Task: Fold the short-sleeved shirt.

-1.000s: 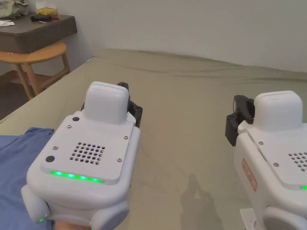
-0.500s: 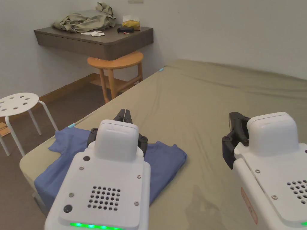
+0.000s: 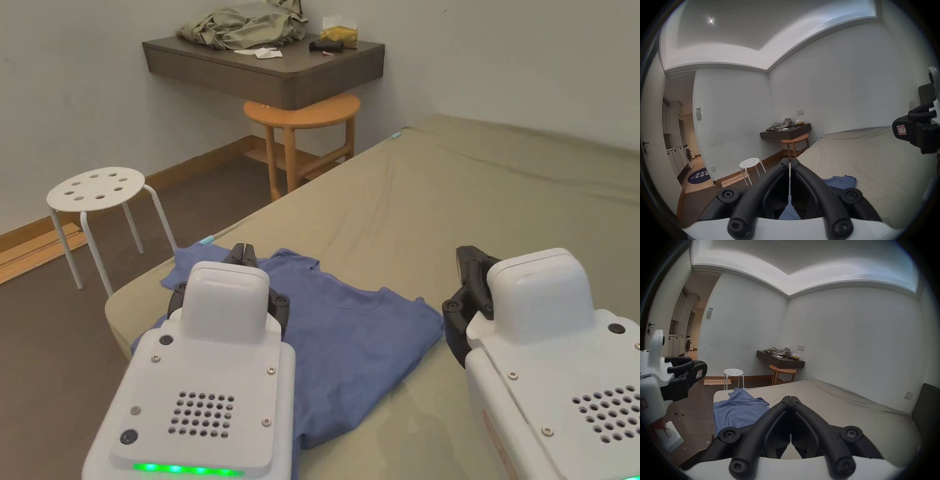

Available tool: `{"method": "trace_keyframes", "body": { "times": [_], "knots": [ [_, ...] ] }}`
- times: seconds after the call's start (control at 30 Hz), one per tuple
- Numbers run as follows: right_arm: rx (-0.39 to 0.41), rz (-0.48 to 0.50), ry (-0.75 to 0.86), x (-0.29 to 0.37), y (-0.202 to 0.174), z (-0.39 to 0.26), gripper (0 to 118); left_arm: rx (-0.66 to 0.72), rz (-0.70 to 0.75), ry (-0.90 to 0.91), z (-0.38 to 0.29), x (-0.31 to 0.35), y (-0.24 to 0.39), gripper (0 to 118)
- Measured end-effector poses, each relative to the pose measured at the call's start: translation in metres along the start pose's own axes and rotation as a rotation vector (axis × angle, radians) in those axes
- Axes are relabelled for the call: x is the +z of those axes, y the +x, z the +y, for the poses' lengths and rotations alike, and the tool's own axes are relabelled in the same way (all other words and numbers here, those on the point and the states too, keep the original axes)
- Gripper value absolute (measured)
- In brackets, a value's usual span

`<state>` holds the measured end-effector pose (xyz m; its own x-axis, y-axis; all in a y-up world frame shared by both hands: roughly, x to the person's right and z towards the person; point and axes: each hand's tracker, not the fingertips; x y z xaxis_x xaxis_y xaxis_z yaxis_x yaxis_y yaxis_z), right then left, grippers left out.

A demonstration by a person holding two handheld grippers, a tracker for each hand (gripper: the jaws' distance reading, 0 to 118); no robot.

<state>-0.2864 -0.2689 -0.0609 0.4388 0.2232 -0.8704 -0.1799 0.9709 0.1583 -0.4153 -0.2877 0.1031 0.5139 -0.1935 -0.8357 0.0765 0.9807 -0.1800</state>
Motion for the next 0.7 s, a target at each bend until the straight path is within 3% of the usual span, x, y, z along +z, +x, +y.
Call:
{"method": "trace_keyframes", "body": {
  "times": [0.2,0.47,0.5,0.53,0.6,0.63,0.7],
  "knots": [
    [0.01,-0.022,-0.041,-0.003,0.011,-0.008,0,0.074,-0.106,-0.177,-0.022,-0.035,-0.003,1],
    [0.039,-0.055,-0.119,-0.018,0.028,-0.027,0,0.073,-0.242,-0.548,-0.102,-0.153,0.005,2],
    [0.044,-0.058,-0.131,-0.021,0.031,-0.03,0,0.052,-0.235,-0.563,-0.115,-0.166,0.008,8],
    [0.048,-0.062,-0.143,-0.024,0.033,-0.033,0,0.049,-0.239,-0.578,-0.124,-0.177,0.011,34],
    [0.049,-0.072,-0.166,-0.03,0.038,-0.039,0,0.061,-0.237,-0.651,-0.148,-0.206,0.015,101],
    [0.048,-0.077,-0.177,-0.033,0.041,-0.042,0,0.056,-0.24,-0.702,-0.159,-0.218,0.016,116],
    [0.043,-0.086,-0.2,-0.039,0.046,-0.049,0,0.062,-0.246,-0.754,-0.184,-0.24,0.014,115]
  ]
}}
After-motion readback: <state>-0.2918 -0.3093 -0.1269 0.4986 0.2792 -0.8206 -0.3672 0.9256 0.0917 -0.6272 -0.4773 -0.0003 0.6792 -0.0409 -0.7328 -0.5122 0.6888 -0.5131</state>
